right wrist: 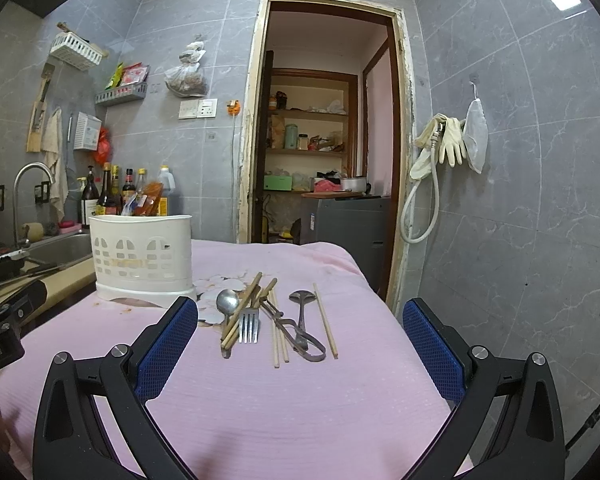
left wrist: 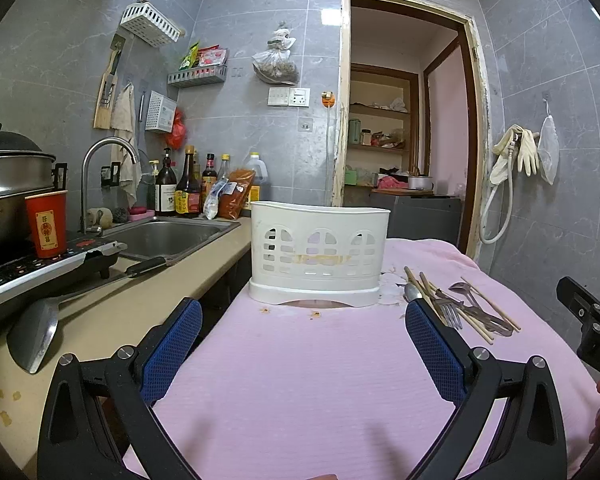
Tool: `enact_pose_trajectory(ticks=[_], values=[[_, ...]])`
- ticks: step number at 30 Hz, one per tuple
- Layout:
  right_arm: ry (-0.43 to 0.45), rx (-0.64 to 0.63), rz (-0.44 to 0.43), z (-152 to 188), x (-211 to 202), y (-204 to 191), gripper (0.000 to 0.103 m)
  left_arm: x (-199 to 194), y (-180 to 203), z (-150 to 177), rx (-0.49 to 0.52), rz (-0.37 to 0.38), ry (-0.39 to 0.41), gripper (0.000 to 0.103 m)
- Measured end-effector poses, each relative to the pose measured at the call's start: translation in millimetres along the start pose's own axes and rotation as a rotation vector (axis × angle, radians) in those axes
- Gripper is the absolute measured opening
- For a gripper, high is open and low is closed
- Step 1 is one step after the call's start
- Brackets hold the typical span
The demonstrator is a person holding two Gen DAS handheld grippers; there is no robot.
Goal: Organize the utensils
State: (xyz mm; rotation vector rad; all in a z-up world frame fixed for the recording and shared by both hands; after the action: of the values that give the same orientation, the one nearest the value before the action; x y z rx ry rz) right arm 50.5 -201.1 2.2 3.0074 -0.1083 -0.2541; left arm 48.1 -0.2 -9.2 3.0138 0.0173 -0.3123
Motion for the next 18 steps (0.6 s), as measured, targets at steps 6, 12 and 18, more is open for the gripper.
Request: enact_pose_trajectory(ticks=[6,12,18], values=[[0.0,0.0,0.001,-0.2,-0.3,-0.3,0.103,0.1,-0.1,0.0,0.0,0.0,-0.001,0.1],[0.0,0.0,0.0,-0.3,-0.6,-0.3,0.103,-0.1,-0.5,-0.3,0.0,-0.001,0.0,0.1],[-0.001,0.001,0.001,-0.4,-0.7,-0.7,0.103,1.3,-5.0,1.5,0.0,-0.002,0.001,0.1]])
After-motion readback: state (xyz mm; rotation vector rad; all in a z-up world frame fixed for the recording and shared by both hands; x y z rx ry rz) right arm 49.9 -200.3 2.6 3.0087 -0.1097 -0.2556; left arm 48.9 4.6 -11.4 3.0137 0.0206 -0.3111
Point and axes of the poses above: each gripper's, at about its wrist camera, not at the fingertips, and x roughly the way its jaws point, y to its right, z to its underside, the point moved 5 cm from there along x, roughly the way its jaws point, and after that the axes turned 2 degrees about -x, right-handed, at the moved point
